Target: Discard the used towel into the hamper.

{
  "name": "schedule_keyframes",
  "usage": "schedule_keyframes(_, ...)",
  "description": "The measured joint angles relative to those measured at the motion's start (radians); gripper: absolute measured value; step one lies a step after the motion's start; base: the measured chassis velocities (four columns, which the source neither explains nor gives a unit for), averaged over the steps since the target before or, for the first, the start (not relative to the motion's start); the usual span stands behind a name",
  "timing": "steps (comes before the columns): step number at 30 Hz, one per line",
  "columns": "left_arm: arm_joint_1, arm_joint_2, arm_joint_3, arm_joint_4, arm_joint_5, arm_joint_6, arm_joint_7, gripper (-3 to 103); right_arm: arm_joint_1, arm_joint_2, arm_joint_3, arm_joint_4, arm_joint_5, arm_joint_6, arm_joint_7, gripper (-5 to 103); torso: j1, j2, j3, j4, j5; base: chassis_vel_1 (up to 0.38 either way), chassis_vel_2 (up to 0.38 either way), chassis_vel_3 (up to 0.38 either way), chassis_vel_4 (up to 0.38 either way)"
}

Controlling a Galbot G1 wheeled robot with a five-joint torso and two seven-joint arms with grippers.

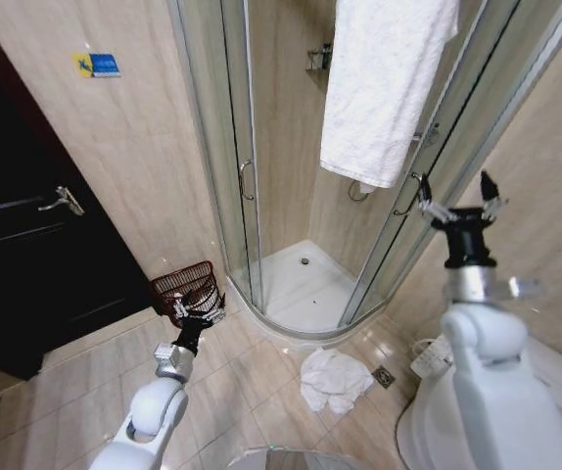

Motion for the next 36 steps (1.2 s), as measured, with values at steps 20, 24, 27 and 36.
schedule_keyframes(20, 0.003, -0.042, 0.000, -0.005, 0.037, 0.005, 0.000, 100, 0.793, -0.091, -0.480, -0.242, 0.141, -0.155, 0.192, 100, -0.002, -0.003, -0.002, 0.0000, -0.0006, 0.000, 0.000, 0.000, 0.000)
schedule_keyframes(24, 0.000, -0.046, 0.001, -0.006, 0.039, 0.005, -0.001, 100, 0.863, -0.063, -0.526, -0.307, 0.127, -0.201, 0.254, 100, -0.002, -0.004, -0.002, 0.0001, -0.0003, 0.000, 0.000, 0.000, 0.000)
schedule_keyframes(27, -0.005, -0.047, 0.000, -0.004, 0.039, 0.005, -0.002, 100, 0.905, -0.062, -0.542, -0.297, 0.187, -0.305, 0.342, 100, -0.002, -0.004, -0.002, 0.0000, -0.0002, 0.000, 0.000, 0.000, 0.000)
schedule_keyframes(36, -0.033, -0.054, 0.018, 0.020, 0.046, -0.004, -0.003, 100, 0.985, -0.079, -0.578, -0.226, 0.391, -0.485, 0.438, 100, -0.002, -0.004, -0.003, -0.0003, -0.0004, 0.000, 0.000, 0.000, 0.000)
